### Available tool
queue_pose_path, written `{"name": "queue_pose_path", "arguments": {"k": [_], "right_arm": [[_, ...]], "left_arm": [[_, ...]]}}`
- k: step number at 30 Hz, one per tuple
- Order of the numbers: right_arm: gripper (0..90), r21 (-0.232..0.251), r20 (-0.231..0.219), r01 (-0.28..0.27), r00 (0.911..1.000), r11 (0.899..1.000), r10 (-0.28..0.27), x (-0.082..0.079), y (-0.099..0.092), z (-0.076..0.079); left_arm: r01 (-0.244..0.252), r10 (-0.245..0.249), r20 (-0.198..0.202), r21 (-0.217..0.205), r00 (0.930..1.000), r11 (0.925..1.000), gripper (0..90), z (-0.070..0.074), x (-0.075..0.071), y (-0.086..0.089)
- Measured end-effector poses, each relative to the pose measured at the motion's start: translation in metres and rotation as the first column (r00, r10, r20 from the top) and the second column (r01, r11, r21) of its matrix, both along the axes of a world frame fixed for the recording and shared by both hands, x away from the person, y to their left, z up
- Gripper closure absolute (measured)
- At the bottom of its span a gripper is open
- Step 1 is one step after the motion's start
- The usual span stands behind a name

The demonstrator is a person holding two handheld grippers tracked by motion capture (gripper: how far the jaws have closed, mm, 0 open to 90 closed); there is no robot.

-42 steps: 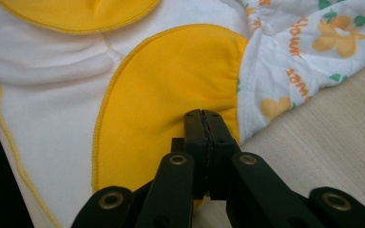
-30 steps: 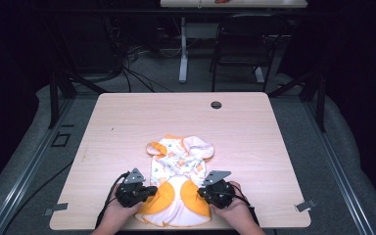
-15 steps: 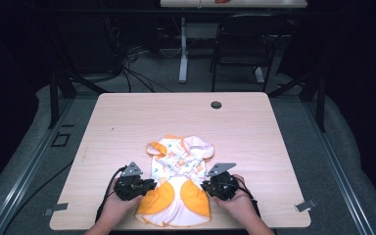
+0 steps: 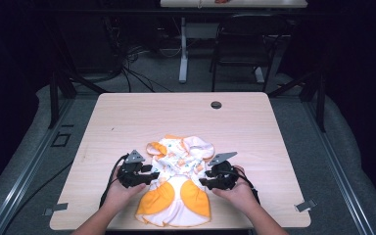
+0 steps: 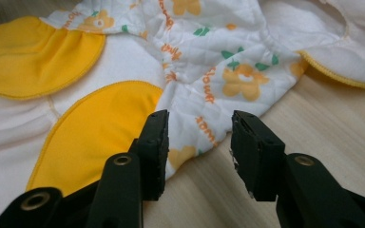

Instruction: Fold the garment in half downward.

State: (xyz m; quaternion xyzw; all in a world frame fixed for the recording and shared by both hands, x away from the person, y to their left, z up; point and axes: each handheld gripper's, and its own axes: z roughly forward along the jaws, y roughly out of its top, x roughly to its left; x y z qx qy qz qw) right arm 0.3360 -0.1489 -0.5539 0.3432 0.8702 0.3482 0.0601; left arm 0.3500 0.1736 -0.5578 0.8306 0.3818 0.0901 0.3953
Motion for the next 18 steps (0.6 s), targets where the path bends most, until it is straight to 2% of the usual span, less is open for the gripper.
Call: {"name": "queue_pose_path", "arguments": {"k": [5,6,7,11,13,18], "right_arm": [[53.3,0.023,0.006,0.019,0.9998,1.000,-0.019,0.010,-0.002,0.006],[53.6,0.016,0.007,0.021,0.9997,1.000,-0.021,0.012,-0.002,0.008],[53.6,0.006,0.014,0.023,0.9996,1.000,-0.023,0.014,-0.002,0.009],[56.6,-0.021,0.039,0.022,0.9990,1.000,-0.021,0.022,-0.003,0.014],[61.1,-0.029,0.044,0.032,0.9985,0.999,-0.031,0.028,-0.002,0.016],[69.2,-0.024,0.045,0.070,0.9966,0.997,-0.068,0.041,-0.002,0.023]], "left_arm": [[-0.004,0.004,-0.016,-0.022,0.9999,0.9997,50.6,0.007,0.012,0.000],[-0.004,0.004,-0.016,-0.022,0.9999,0.9997,50.9,0.007,0.012,0.000],[0.002,-0.004,-0.033,-0.041,0.9994,0.9991,51.2,0.009,0.017,0.000],[0.017,-0.017,-0.032,-0.023,0.9993,0.9996,52.0,0.012,0.026,-0.003],[0.018,-0.018,-0.028,0.009,0.9994,0.9998,53.0,0.014,0.032,-0.005],[-0.006,0.007,-0.023,0.003,0.9997,1.0000,55.8,0.021,0.046,-0.008]]}}
